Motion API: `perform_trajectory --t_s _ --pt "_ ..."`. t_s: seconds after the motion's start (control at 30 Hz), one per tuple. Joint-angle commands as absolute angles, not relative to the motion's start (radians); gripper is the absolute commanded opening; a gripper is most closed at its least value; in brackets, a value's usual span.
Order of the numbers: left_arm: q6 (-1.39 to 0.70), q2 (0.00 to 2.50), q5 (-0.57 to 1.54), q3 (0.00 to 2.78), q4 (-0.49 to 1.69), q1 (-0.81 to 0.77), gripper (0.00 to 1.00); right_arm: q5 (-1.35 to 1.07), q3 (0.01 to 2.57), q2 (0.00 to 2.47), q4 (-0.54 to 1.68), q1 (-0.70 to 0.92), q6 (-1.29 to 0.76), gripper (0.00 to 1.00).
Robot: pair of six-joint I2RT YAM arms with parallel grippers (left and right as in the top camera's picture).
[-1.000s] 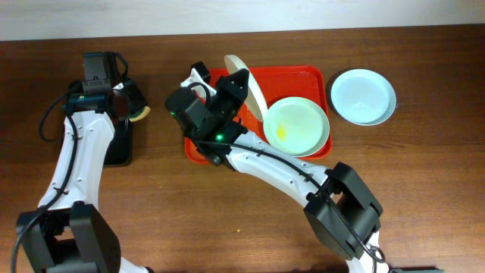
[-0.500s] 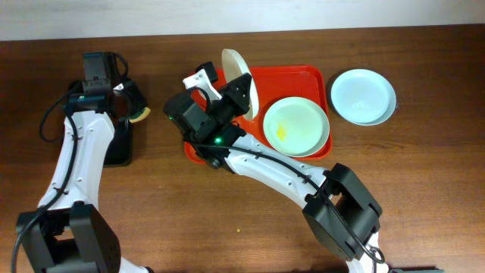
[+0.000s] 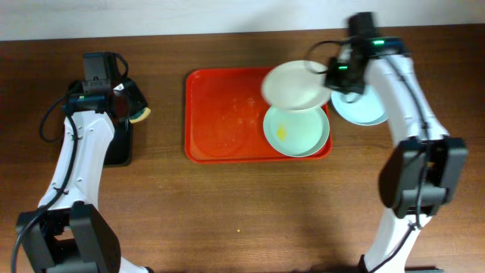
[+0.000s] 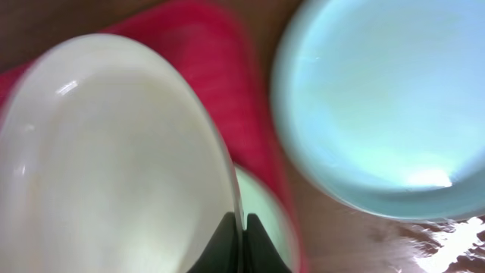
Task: Clean dirty plates on tray and stack at the side
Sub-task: 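Lift the cream plate with the right gripper and stack it on the blue plate, then grasp the pale green plate rim with the right gripper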
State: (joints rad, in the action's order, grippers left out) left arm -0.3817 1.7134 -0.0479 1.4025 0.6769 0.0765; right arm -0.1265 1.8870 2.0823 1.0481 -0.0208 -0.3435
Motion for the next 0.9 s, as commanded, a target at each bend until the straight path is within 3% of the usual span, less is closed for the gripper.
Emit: perform_trajectory --t_s 0.0,0.1,0.2,0.37,0.43,0.5,0.57,0.6,0.7,0.77,0.87 --pt "-0.373 1.703 -0.040 1.399 0.668 0.081 0.00 -0.199 1.858 2.067 1.054 -0.202 -0.345 0.04" --pt "-0.373 1.703 -0.040 1.399 0.667 0.081 0.00 -0.151 1.757 2.069 0.943 -0.331 -0.347 0.04" --pt "-0.373 1.703 -0.040 1.399 0.667 0.081 0.00 -0.119 1.679 2.082 0.834 -0.346 -0.350 0.04" --pt "-0.373 1.703 -0.040 1.399 0.667 0.081 0.00 0.012 1.678 2.088 0.852 -0.346 -0.349 0.04" --pt "-0.373 1.703 -0.040 1.399 0.667 0.081 0.00 -0.023 1.678 2.088 0.850 -0.334 -0.326 0.42" --pt "-0.373 1.703 -0.040 1.399 0.667 0.081 0.00 -0.070 1.678 2.088 0.845 -0.313 -0.307 0.61" --pt "-0.373 1.703 -0.040 1.399 0.667 0.081 0.00 -0.147 1.679 2.080 0.879 -0.270 -0.304 0.72" --pt "-0.373 1.703 -0.040 1.399 0.666 0.081 0.00 -0.155 1.679 2.061 0.910 -0.241 -0.304 0.99" --pt "-0.373 1.703 -0.040 1.399 0.664 0.081 0.00 -0.154 1.679 1.935 0.953 -0.152 -0.381 0.99" --pt "-0.373 1.703 -0.040 1.399 0.668 0.081 0.00 -0.146 1.679 1.808 0.964 -0.009 -0.383 0.99" --pt "-0.373 1.703 -0.040 1.399 0.668 0.081 0.00 -0.143 1.674 1.847 1.041 0.121 -0.304 0.99"
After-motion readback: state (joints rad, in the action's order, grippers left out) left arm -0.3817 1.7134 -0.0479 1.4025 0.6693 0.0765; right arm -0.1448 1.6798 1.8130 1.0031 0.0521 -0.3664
